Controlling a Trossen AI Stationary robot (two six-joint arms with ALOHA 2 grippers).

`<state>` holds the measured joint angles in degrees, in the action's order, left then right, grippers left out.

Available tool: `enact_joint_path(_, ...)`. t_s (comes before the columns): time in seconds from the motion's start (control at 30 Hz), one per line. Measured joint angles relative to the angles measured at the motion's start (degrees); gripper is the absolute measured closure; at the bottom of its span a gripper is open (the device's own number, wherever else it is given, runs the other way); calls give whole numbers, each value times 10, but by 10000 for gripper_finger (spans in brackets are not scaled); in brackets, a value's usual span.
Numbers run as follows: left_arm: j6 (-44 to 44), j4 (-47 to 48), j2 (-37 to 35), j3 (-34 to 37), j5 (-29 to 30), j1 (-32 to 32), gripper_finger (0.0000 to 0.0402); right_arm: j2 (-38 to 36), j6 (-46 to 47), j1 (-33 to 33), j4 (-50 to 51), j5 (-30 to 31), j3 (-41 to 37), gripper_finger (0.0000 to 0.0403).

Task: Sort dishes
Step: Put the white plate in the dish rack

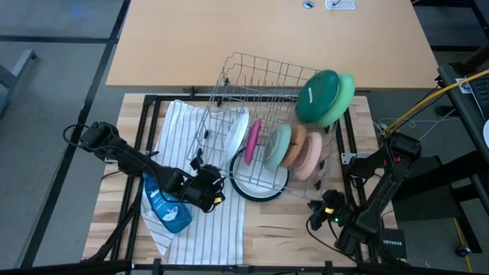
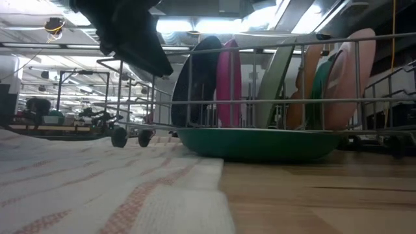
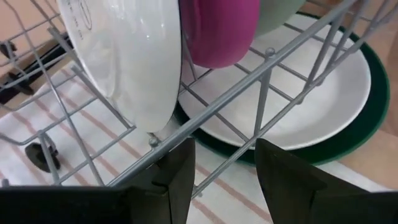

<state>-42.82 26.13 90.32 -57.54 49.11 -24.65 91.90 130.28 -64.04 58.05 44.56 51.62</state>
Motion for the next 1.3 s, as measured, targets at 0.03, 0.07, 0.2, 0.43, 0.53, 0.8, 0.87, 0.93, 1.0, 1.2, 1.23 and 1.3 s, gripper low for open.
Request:
enact_joint_path(0.03, 8, -7, 0, 0, -3, 3, 245, 0, 0, 2, 6, -5, 0, 318)
enact_joint_path(0.07, 15, -14, 0, 0, -8, 6, 245, 0, -1, 4, 10, -12, 0, 318)
enact_joint_path(0.2, 40, -30, 0, 0, -27, 6, 245, 0, -1, 4, 9, -21, 0, 318)
enact_joint_path(0.43, 39, -28, 0, 0, -42, -19, 244, 0, -1, 4, 0, -38, 0, 318)
enact_joint_path(0.53, 39, -29, 0, 0, -44, -33, 244, 0, -1, 3, -5, -39, 0, 318)
enact_joint_path(0.8, 48, -74, 1, 0, -48, -80, 244, 0, -71, 3, -51, -65, 0, 318)
enact_joint_path(0.87, 71, -111, 6, 0, -50, -88, 244, 0, -98, 3, -66, -68, 0, 318)
enact_joint_path(0.93, 100, -149, 18, 0, -52, -92, 244, 0, -124, 3, -80, -72, 0, 318)
enact_joint_path(1.0, 128, -184, 33, 0, -54, -91, 244, 0, -144, 3, -91, -72, 0, 318)
enact_joint_path(1.2, 181, -284, 94, 0, -55, -67, 244, 0, -179, 3, -112, -72, 0, 318)
enact_joint_path(1.23, 189, -300, 103, 0, -55, -62, 244, 0, -181, 3, -116, -72, 0, 318)
enact_joint_path(1.3, 195, -328, 119, 0, -56, -50, 244, 0, -182, 3, -117, -72, 0, 318)
